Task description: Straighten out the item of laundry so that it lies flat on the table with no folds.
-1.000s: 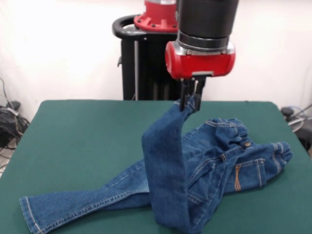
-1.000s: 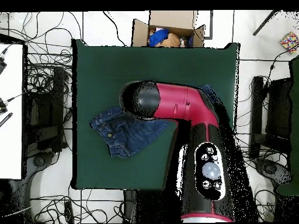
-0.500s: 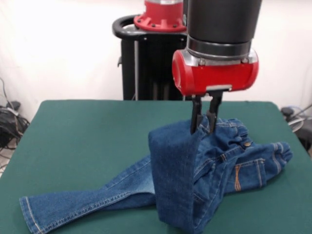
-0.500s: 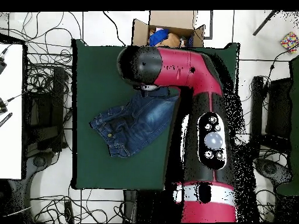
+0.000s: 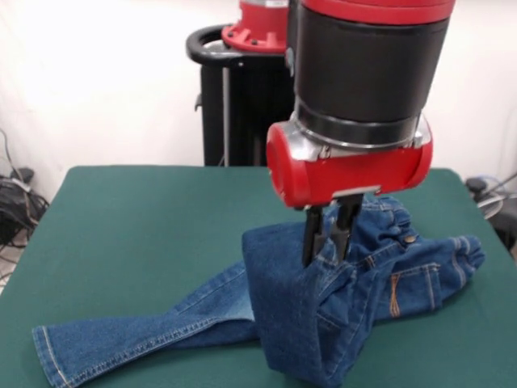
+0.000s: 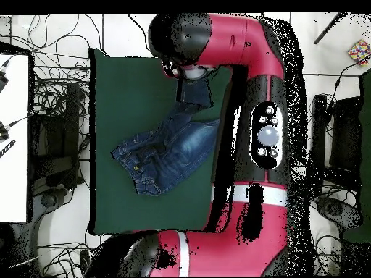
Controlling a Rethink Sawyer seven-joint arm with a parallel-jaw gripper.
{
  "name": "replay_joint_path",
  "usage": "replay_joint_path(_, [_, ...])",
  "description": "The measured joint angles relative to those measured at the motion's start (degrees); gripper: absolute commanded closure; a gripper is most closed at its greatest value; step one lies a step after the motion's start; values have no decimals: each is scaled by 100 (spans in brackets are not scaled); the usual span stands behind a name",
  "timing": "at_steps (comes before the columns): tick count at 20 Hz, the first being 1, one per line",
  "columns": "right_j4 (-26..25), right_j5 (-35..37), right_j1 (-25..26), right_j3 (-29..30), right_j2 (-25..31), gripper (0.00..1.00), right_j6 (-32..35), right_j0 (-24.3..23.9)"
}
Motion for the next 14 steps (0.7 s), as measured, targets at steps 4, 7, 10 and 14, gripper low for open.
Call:
replay_joint_path(4, [-87,375,273,-575,168,100,-248,-79])
replay_joint_path(7, [-139,580,468,-991,303,100,-498,-151])
replay_joint_path(10, [-240,781,650,-1400,439,100,-768,-224])
replay_joint_path(14, [-728,1333,977,-2274,878,100,-1395,-389])
